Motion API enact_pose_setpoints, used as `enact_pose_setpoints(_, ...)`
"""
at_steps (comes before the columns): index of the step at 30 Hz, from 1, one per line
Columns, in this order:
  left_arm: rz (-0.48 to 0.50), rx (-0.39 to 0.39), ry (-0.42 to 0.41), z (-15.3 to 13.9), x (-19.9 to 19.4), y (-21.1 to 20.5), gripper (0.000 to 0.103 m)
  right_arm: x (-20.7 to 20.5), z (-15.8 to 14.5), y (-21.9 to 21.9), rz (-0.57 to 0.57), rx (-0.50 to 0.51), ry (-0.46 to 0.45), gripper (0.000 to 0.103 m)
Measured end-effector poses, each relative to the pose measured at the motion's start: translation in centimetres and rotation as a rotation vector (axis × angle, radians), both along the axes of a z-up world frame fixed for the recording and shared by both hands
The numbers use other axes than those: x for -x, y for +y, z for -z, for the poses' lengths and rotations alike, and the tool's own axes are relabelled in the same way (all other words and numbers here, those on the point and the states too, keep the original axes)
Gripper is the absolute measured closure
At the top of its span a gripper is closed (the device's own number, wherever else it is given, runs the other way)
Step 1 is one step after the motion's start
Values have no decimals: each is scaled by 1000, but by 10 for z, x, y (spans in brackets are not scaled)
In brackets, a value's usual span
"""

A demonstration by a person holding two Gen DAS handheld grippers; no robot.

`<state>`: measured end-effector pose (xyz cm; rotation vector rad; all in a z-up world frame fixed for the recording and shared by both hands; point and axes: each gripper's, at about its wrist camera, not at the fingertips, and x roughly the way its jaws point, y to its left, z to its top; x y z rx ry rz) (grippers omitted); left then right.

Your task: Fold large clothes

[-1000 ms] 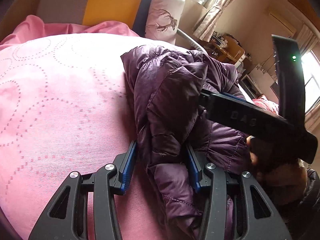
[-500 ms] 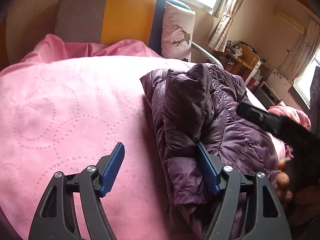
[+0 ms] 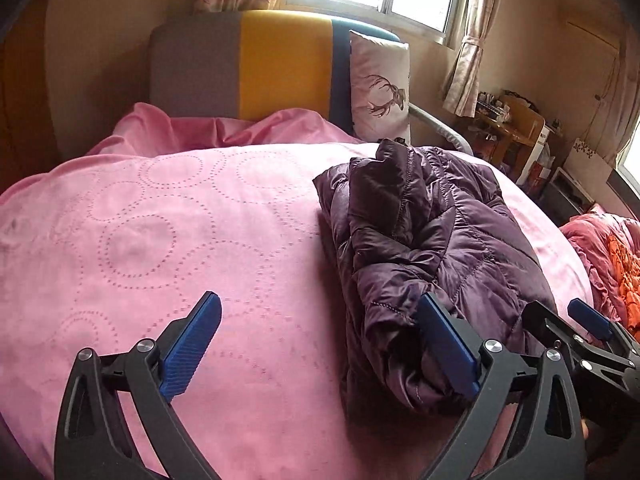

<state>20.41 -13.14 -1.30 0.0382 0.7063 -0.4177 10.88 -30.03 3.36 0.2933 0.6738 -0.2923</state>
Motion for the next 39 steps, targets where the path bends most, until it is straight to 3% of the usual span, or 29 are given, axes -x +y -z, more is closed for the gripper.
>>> enact_pose_setpoints(8,-24,8,-57,-11,29,5,4,37,-9,12,95,42,-9,2)
enact_pose_setpoints(16,-36,2,-78,-11,55,5,4,63,-25,31,157,149,-53,2)
enact_pose_setpoints(39,-113,-36,-130,-3,81,14,4,79,-24,46,187,112,-12,2)
